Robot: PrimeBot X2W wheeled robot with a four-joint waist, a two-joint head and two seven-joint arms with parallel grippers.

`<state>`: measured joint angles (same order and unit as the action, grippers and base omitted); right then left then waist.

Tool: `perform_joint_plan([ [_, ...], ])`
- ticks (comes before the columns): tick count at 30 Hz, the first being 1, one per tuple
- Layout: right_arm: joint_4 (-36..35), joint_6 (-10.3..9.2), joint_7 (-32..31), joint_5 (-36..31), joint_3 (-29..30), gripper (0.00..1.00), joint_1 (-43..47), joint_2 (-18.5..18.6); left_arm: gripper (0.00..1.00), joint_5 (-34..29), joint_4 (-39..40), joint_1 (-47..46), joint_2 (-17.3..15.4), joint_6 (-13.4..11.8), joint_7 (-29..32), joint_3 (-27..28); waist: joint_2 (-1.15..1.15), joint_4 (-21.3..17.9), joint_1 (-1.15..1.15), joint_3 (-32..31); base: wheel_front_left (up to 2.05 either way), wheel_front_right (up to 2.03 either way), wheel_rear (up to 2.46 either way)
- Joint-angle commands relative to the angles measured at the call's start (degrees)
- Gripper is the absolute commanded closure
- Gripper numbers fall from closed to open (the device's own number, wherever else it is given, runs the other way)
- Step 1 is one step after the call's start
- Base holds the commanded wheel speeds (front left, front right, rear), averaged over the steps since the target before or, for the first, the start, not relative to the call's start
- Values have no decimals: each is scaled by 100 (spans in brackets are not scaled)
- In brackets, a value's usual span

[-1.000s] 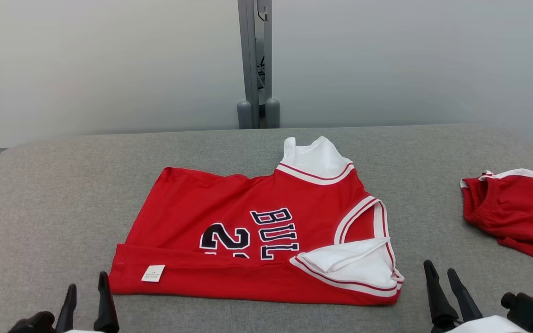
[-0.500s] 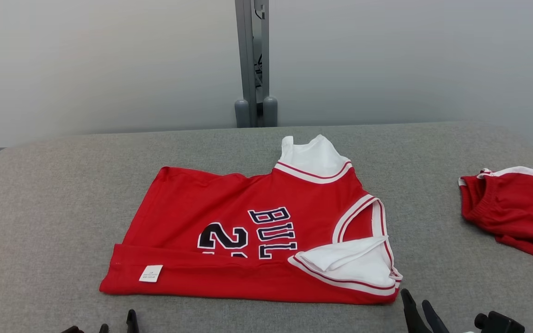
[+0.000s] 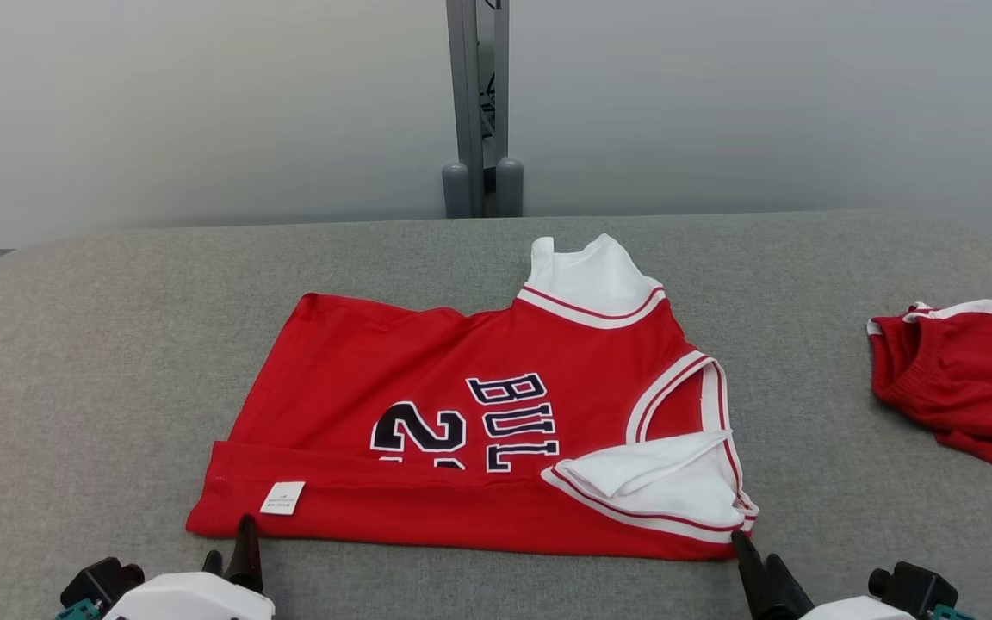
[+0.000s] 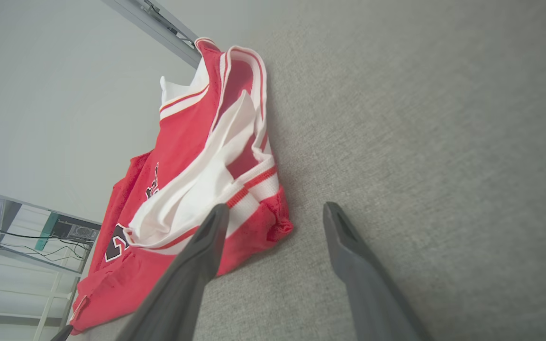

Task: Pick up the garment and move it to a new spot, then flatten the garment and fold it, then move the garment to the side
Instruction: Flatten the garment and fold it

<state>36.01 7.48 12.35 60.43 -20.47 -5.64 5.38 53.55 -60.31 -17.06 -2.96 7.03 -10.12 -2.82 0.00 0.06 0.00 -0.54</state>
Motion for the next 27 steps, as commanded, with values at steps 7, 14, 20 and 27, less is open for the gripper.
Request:
perform_joint_plan([
  [7,-42,4,-214,461,-191,0,-188,120,0,793,-153,-287,27,36,499,-316,0,9,0,155,0,0,0],
  [14,-43,4,-192,712,-401,0,-370,172,0,1219,-133,-381,32,36,545,-515,0,11,0,258,0,0,0],
  [20,-60,4,-114,971,-525,0,-485,205,0,1319,-154,-467,33,37,468,-678,0,36,0,313,0,0,0],
  [27,-40,4,-128,1217,-706,0,-581,252,0,1407,-271,-651,-1,38,369,-736,0,39,0,385,0,0,0],
])
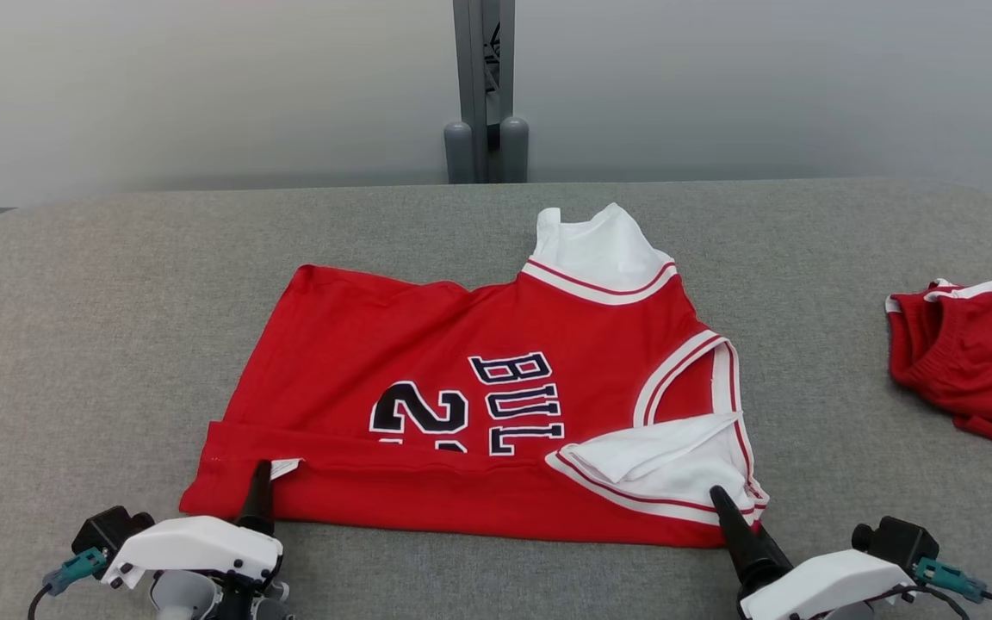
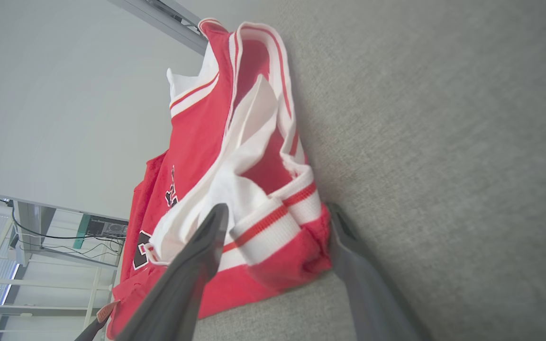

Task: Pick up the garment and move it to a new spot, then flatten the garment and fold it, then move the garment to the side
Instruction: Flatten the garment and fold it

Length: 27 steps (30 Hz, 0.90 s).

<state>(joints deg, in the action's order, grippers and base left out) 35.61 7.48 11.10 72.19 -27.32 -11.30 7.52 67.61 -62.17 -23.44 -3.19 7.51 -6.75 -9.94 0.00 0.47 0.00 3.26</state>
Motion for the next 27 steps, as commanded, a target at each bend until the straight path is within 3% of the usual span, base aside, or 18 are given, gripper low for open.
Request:
perform_joint_plan([
  [1,5,4,2,71,-43,0,-29,47,0,-21,-108,-31,3,-11,6,-43,0,-4,0,13,0,0,0],
  [8,32,4,63,216,-202,0,-105,109,2,14,-230,-176,-24,-10,-116,-114,0,-32,0,66,0,0,0],
  [9,40,4,66,231,-215,0,-112,117,53,26,-240,-194,-25,-10,-145,-114,0,-35,0,71,0,0,0],
  [10,48,4,80,247,-229,0,-126,124,90,47,-256,-209,-28,-10,-175,-104,0,-37,0,74,0,0,0],
  [11,51,4,93,268,-248,0,-139,130,100,62,-272,-219,-29,-10,-202,-100,0,-38,0,75,0,0,0],
  [12,51,4,93,268,-248,0,-139,130,100,62,-272,-219,-29,-10,-202,-100,0,-38,0,75,0,0,0],
  [13,50,4,101,293,-271,17,-150,137,100,63,-284,-230,-34,-9,-238,-106,0,-36,0,74,0,0,0],
  [14,48,4,107,308,-294,46,-156,144,100,66,-280,-232,-36,-9,-270,-111,0,-34,0,70,0,0,0],
  [15,43,4,102,304,-341,55,-165,161,100,82,-271,-225,-39,-7,-294,-112,0,-28,0,63,0,0,0],
  [17,-1,4,127,334,-396,100,-183,179,100,116,-247,-184,-42,-6,-320,-132,0,-17,0,47,0,0,0],
  [27,12,4,224,570,-442,100,-237,382,100,201,-118,6,-33,-6,-444,-281,0,85,0,-151,0,0,0],
])
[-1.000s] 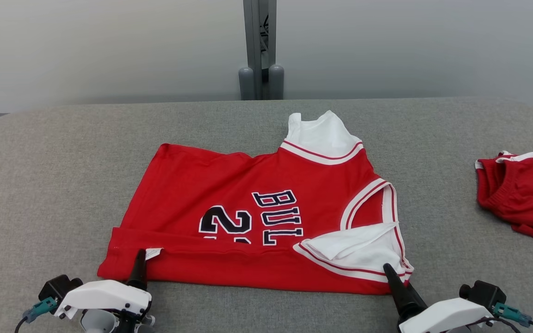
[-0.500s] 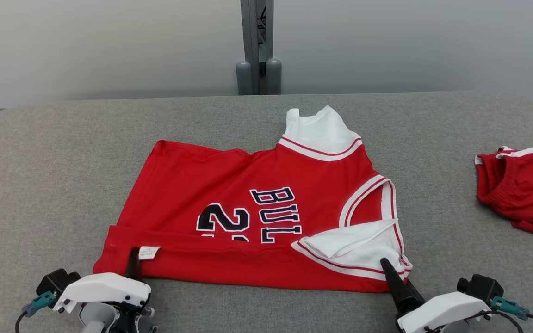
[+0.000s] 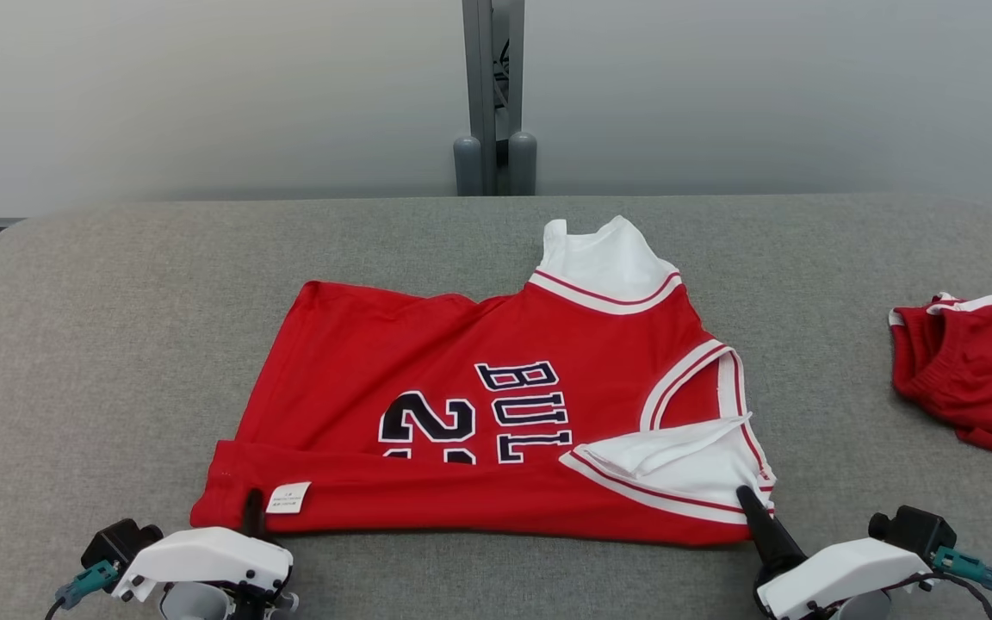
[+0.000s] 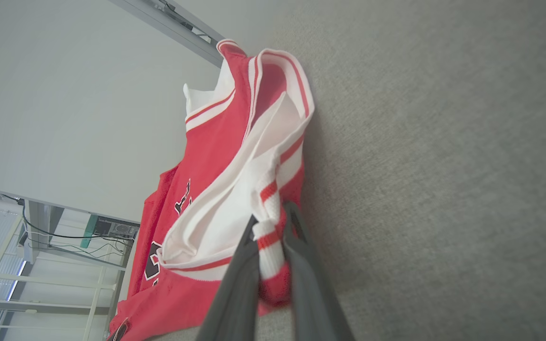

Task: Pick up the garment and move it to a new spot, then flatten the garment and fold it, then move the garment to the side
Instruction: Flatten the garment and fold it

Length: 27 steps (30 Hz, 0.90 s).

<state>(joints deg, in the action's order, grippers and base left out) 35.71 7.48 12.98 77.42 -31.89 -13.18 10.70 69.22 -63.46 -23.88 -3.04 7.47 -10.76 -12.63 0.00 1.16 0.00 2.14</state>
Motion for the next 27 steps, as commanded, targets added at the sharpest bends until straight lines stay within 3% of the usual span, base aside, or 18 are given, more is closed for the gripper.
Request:
perform_joint_plan([
  [1,11,4,18,67,2,100,-53,92,100,39,28,78,-50,-2,-59,-32,0,23,0,-68,0,0,0],
  [15,361,2,-562,16,-361,100,-185,807,100,-144,63,525,-21,-4,-220,-568,0,299,0,-445,0,0,0],
  [19,405,2,-1016,94,-445,100,-209,1129,100,1,258,728,-22,-4,-116,-898,0,362,0,-529,0,0,0],
  [21,428,2,-1268,133,-477,100,-202,1274,95,-1,381,809,-17,-17,-87,-1114,0,390,0,-555,0,0,0],
  [27,548,2,-1771,262,-471,100,-54,1526,91,-121,617,968,-8,-216,-155,-1540,0,466,0,-603,0,0,0],
])
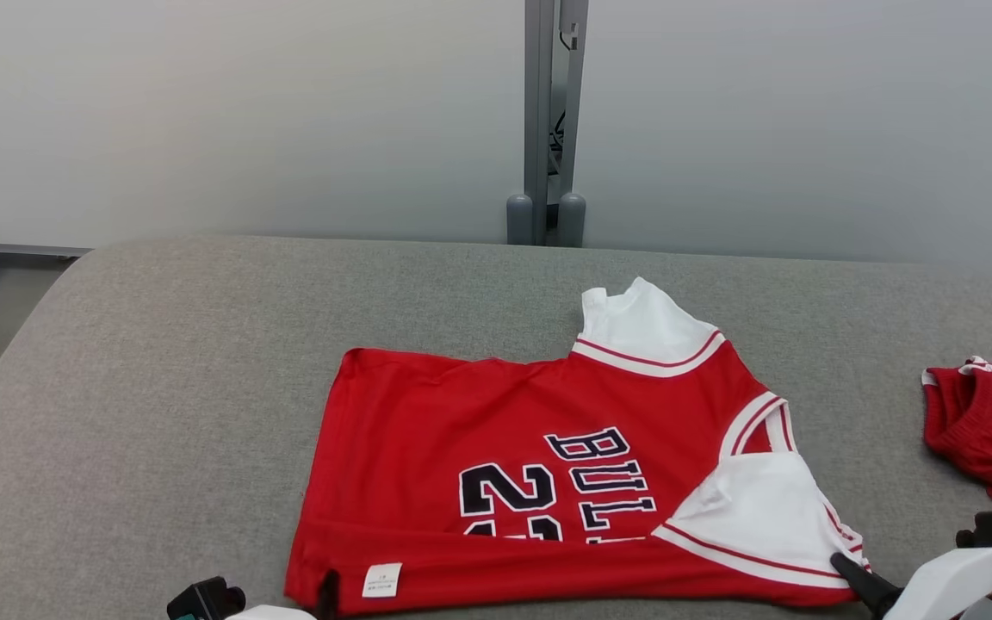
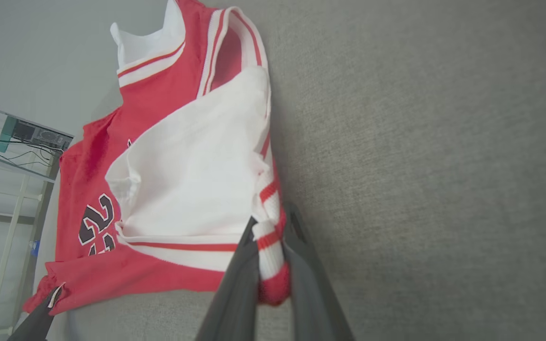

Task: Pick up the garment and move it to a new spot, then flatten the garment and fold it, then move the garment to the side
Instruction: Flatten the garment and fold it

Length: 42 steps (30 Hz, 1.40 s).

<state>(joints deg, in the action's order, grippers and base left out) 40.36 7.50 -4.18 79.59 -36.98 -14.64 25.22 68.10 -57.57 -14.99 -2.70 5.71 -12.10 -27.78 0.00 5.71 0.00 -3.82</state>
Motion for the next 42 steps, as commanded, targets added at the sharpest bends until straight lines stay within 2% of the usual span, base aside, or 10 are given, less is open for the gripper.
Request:
perform_joint_plan([
  [1,94,0,-115,73,39,100,124,81,91,0,55,83,-44,-63,-31,-51,0,16,0,-12,0,0,0],
  [7,-10,0,-343,279,112,100,330,6,100,-26,92,191,-37,-153,-23,-153,0,-19,0,-32,0,0,0],
  [17,-173,-1,-657,427,88,100,799,0,100,11,291,631,-401,-263,257,-170,0,-106,0,-125,0,0,0],
  [22,-453,-1,-811,540,181,100,1003,121,100,15,718,867,-662,-351,421,-185,0,-117,0,-170,0,0,0],
  [30,-508,-7,-1092,504,181,100,1225,226,100,-36,1562,1130,-937,-699,730,-253,0,-93,0,-171,0,0,0],
  [31,-538,-7,-1107,535,213,100,1227,221,98,-53,1655,1166,-952,-753,799,-290,0,-95,0,-171,0,0,0],
  [32,-542,-7,-1126,570,244,100,1225,219,69,-56,1745,1213,-979,-804,860,-316,0,-98,0,-173,0,0,0],
  [33,-541,-7,-1078,553,286,84,1202,240,34,-46,1831,1260,-1007,-867,908,-329,0,-101,0,-176,0,0,0],
  [34,-533,-7,-1046,567,334,0,1191,244,0,-29,1905,1296,-1034,-943,951,-321,0,-102,0,-180,0,0,0],
  [42,-478,-6,-816,450,634,0,1159,395,0,-125,2513,1490,-1373,-1500,897,-190,0,-76,0,-237,0,0,0],
])
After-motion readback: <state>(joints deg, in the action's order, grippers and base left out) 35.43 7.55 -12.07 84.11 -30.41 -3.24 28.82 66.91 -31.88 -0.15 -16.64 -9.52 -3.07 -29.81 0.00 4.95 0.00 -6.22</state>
